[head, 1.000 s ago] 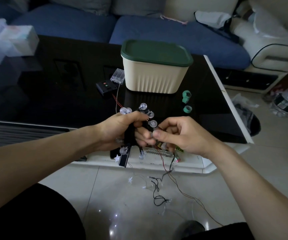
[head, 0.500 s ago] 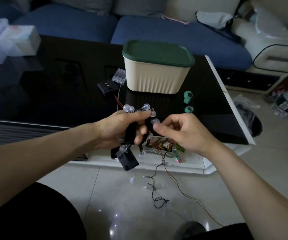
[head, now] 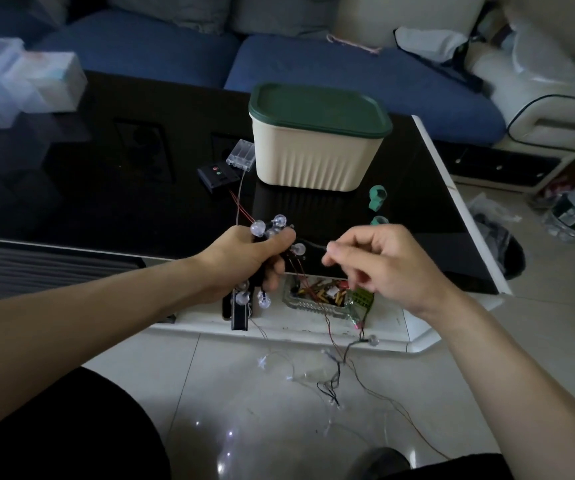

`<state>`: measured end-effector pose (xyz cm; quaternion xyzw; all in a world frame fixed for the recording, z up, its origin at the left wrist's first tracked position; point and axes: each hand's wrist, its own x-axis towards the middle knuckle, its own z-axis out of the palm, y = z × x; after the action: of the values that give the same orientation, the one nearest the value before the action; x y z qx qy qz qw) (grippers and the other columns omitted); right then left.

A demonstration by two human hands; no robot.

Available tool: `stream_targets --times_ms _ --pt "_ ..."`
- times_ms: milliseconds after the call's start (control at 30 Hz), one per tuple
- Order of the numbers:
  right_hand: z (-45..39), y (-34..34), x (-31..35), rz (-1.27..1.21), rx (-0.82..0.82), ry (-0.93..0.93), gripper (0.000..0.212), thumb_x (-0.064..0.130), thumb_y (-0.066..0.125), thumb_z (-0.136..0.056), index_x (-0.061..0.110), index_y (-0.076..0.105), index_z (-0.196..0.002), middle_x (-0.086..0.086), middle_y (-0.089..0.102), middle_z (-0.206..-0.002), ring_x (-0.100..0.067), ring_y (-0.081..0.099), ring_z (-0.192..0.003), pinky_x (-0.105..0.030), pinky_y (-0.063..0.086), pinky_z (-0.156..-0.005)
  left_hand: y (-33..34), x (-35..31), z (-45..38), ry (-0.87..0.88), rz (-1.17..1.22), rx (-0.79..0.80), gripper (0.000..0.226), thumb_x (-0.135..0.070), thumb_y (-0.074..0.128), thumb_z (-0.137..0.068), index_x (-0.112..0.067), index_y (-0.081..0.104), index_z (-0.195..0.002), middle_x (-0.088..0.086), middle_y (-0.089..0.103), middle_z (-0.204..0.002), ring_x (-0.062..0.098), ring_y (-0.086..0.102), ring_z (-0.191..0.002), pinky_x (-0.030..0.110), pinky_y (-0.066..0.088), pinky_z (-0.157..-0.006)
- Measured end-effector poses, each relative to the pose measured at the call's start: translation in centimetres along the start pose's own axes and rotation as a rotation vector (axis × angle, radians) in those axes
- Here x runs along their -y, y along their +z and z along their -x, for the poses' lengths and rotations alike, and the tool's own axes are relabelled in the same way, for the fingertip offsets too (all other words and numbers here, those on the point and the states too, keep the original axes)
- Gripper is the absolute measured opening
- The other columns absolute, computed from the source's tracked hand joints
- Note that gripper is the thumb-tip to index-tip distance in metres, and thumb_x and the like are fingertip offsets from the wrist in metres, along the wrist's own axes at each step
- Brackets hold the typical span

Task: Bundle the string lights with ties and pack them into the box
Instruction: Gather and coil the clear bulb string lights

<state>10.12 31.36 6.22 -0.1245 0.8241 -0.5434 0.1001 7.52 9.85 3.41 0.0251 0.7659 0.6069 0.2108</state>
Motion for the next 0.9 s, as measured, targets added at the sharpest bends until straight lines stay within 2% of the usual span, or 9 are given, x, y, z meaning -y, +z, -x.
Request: stream_targets --times_ms 100,267,400,500,633,733,833,900 --pt "-0.1 0.8 -0.4 0.088 0.074 0.094 0.02 0.02 0.064 -0.097 0.009 0.076 -0.085 0.003 0.057 -0.051 -0.01 0.05 -0.049 -0.025 0.045 -0.058 -0.5 -0.2 -0.2 -0.021 0.137 0.0 0.043 -0.044 0.059 -0.093 -0.007 0.057 -0.071 0.011 0.057 -0.061 0.02 0.054 -0.053 0.026 0.048 -0.056" --pt "-0.7 2.4 -0.9 0.215 0.022 0.188 0.019 0.021 0.066 -0.095 0.011 0.074 -0.08 0.004 0.059 -0.049 -0.002 0.048 -0.041 -0.014 0.037 -0.047 -0.4 -1.3 0.1 -0.107 0.459 0.102 0.033 -0.038 0.056 -0.096 -0.014 0.049 -0.075 0.003 0.052 -0.065 0.015 0.049 -0.049 0.021 0.045 -0.045" --pt "-0.9 3.6 -0.9 0.272 0.014 0.245 0.024 0.021 0.065 -0.093 0.014 0.07 -0.07 0.004 0.061 -0.049 -0.002 0.051 -0.039 -0.013 0.036 -0.043 0.1 -1.8 0.6 -0.147 0.522 0.163 0.035 -0.042 0.058 -0.09 -0.014 0.046 -0.072 0.007 0.061 -0.065 0.016 0.057 -0.048 0.023 0.049 -0.049" --pt "-0.9 4.3 -0.7 0.267 0.017 0.262 0.022 0.02 0.062 -0.095 0.011 0.071 -0.077 0.004 0.062 -0.05 0.001 0.051 -0.037 -0.009 0.034 -0.042 0.5 -1.9 0.8 -0.157 0.503 0.14 0.041 -0.041 0.058 -0.09 -0.013 0.045 -0.063 0.011 0.063 -0.062 0.017 0.06 -0.048 0.023 0.05 -0.047" --pt "-0.7 4.7 -0.7 0.203 0.061 0.317 0.026 0.028 0.054 -0.101 0.015 0.068 -0.084 -0.002 0.067 -0.06 -0.006 0.055 -0.039 -0.02 0.044 -0.045 0.6 -2.1 0.8 -0.14 0.504 0.131 0.042 -0.044 0.061 -0.084 -0.013 0.044 -0.06 0.013 0.066 -0.066 0.019 0.065 -0.053 0.024 0.054 -0.051" --pt "-0.7 4.6 -0.7 0.081 0.117 0.408 0.036 0.033 0.048 -0.105 0.008 0.064 -0.084 -0.008 0.069 -0.07 -0.015 0.064 -0.052 -0.024 0.051 -0.05 0.6 -2.1 0.6 -0.137 0.578 0.113 0.042 -0.046 0.058 -0.086 -0.013 0.045 -0.064 0.018 0.071 -0.078 0.022 0.072 -0.066 0.026 0.06 -0.063" --pt "-0.7 4.2 -0.9 0.023 0.153 0.489 0.049 0.046 0.044 -0.105 0.009 0.064 -0.08 -0.007 0.074 -0.076 -0.019 0.071 -0.069 -0.033 0.056 -0.07 0.4 -2.1 0.3 -0.104 0.66 0.085 0.034 -0.038 0.051 -0.098 -0.01 0.047 -0.078 0.024 0.072 -0.103 0.027 0.073 -0.094 0.03 0.059 -0.082" --pt "-0.7 3.8 -1.1 0.046 0.194 0.536 0.046 0.052 0.049 -0.101 0.011 0.062 -0.084 -0.005 0.077 -0.079 -0.021 0.075 -0.08 -0.038 0.057 -0.083 0.1 -2.2 0.2 -0.084 0.68 0.104 0.029 -0.03 0.05 -0.098 -0.003 0.056 -0.088 0.022 0.071 -0.112 0.026 0.07 -0.107 0.03 0.057 -0.09"
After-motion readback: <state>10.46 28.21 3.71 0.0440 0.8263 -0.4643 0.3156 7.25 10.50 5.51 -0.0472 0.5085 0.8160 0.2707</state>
